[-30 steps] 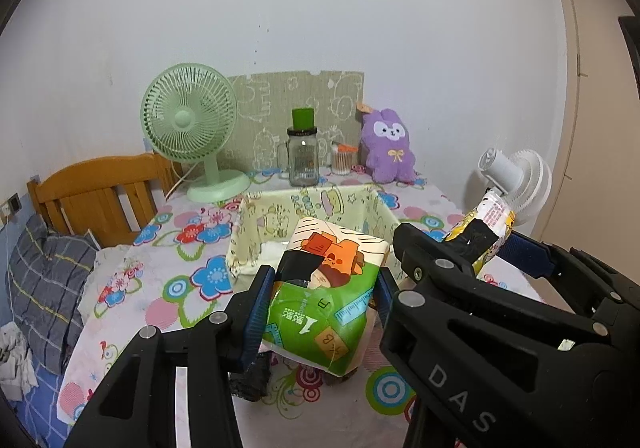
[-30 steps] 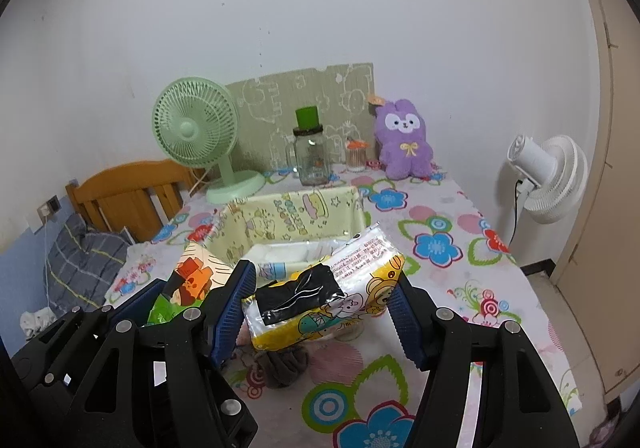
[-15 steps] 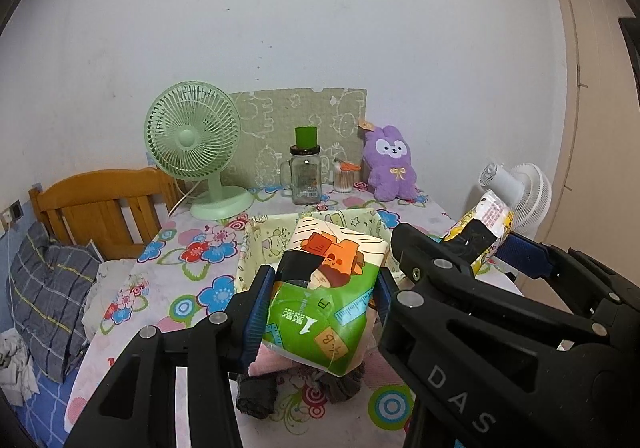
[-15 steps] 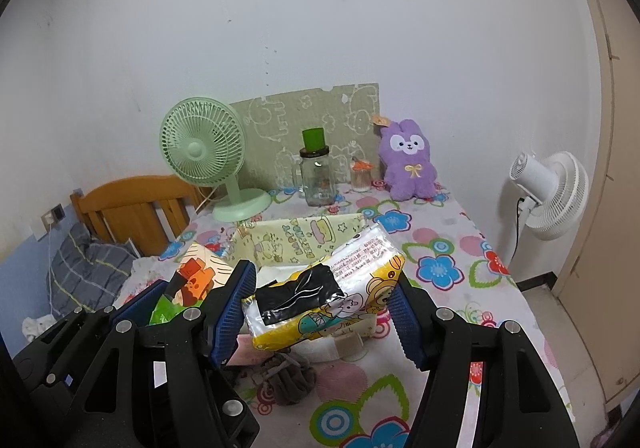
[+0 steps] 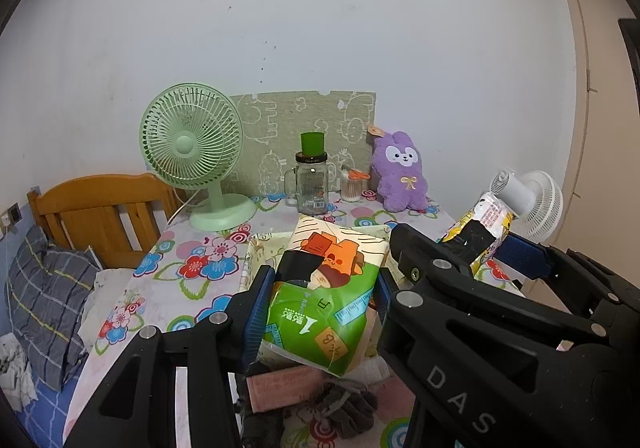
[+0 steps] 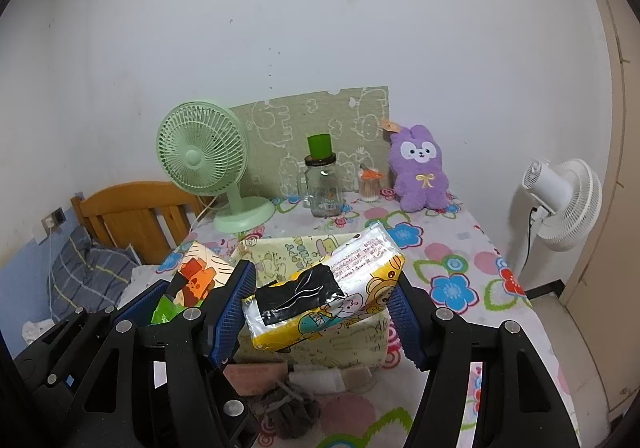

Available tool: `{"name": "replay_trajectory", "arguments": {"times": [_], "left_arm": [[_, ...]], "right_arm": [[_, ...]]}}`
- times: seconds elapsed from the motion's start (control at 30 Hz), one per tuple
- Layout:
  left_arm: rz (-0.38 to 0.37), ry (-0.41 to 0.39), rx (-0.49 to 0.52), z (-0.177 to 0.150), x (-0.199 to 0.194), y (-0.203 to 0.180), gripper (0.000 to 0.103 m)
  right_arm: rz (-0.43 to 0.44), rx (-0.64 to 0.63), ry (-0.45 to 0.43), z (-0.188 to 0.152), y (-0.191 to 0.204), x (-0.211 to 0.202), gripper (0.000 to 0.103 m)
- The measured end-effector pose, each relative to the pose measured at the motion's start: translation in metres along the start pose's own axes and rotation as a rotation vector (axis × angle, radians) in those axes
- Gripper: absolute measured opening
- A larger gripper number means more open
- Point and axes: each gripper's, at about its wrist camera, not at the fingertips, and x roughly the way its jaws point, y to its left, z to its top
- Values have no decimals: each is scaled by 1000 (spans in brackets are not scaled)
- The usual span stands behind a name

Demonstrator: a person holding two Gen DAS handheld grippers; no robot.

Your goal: Organize soft objects

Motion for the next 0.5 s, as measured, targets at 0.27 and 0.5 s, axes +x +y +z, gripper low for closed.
{"name": "replay_trajectory", "arguments": {"times": [0.27, 0.5], "left_arm": [[6, 7, -2, 8, 25, 6, 52], [14, 7, 1, 16, 46, 11, 52]], "right_arm": [[6, 0, 5, 8, -2, 27, 68], [14, 0, 7, 14, -1, 53, 68]]}}
